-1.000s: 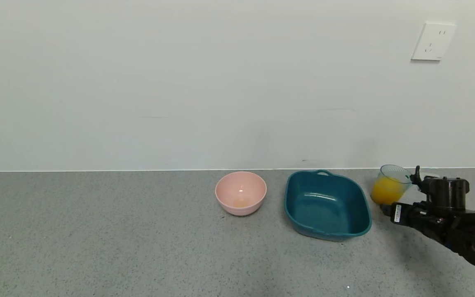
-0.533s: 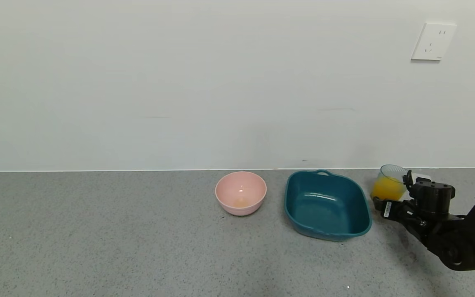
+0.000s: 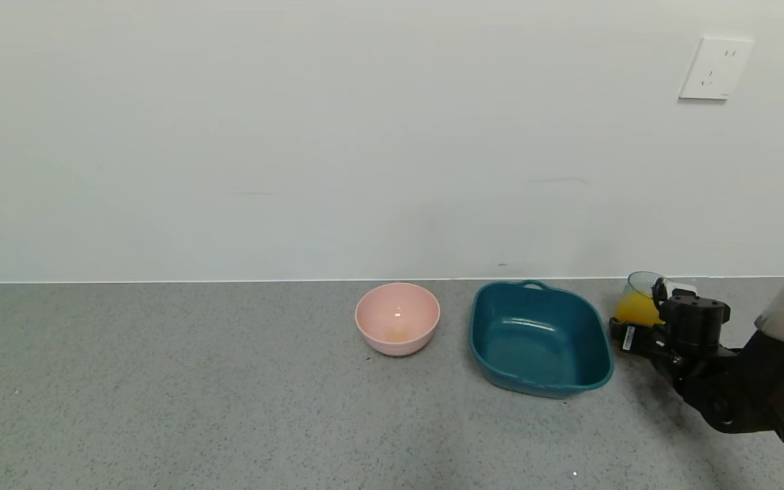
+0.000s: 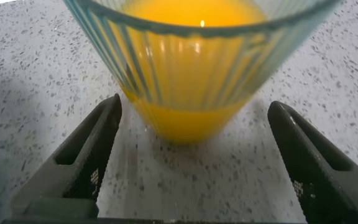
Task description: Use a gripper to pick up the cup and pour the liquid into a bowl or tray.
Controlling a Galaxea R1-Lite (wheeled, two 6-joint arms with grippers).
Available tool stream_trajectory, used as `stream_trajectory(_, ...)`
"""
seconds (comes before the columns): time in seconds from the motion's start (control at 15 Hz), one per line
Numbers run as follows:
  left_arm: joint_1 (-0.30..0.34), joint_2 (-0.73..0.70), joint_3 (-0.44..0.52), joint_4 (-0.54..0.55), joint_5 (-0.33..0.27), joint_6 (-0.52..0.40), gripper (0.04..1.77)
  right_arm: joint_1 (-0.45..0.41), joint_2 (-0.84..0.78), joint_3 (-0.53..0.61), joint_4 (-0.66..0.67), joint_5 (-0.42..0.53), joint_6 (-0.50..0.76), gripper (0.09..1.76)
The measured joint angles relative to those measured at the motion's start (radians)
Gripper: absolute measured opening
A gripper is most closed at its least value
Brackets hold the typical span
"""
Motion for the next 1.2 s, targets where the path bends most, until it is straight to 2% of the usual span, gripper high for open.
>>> stream_trajectory(0.73, 0.000, 0.000, 0.000, 0.000, 0.000, 0.000, 1.72, 0.029, 0.092, -0.152, -0.003, -0.088, -0.010, 1.71)
stream_trajectory(1.2, 0.000, 0.000, 0.000, 0.000, 0.000, 0.000, 1.72, 0.035, 0.154, -0.218, -0.066, -0.149, -0.047, 1.71)
